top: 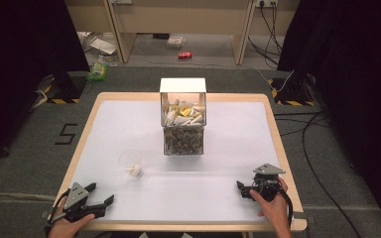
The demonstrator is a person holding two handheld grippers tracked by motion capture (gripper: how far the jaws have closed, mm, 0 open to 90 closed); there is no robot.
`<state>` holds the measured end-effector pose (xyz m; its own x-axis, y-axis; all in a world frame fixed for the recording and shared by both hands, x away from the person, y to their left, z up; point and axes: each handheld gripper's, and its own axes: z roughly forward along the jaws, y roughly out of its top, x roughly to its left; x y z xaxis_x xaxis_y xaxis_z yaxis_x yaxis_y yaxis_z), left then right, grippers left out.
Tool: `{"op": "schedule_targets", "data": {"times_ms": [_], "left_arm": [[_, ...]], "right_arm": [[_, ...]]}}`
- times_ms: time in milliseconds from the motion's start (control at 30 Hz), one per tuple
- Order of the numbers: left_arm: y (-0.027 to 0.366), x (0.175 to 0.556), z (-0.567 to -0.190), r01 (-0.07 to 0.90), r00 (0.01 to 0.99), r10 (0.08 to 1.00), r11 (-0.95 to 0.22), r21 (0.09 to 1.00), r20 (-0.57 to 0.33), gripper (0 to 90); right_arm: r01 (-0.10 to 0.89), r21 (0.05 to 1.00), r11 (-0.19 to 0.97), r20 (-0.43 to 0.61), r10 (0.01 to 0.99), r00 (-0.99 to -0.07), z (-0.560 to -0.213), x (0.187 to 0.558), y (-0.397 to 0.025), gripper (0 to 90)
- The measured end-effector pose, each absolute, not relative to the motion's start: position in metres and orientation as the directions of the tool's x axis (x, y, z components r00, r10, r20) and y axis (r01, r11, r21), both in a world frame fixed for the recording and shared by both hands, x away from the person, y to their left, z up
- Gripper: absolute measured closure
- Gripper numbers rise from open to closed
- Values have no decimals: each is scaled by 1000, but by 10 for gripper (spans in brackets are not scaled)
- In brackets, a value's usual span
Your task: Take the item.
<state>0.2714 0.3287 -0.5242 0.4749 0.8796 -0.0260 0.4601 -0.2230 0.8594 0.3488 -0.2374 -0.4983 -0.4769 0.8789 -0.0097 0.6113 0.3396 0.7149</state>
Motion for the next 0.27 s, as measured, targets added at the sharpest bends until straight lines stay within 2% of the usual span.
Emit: {"op": "schedule_targets", "data": {"times_ms": [267], "left_arm": [[329, 271, -524, 459, 474, 880, -222, 860, -26, 157]], "right_arm": [[611, 715, 340, -10, 879, -477, -498, 349, -237, 76]]}}
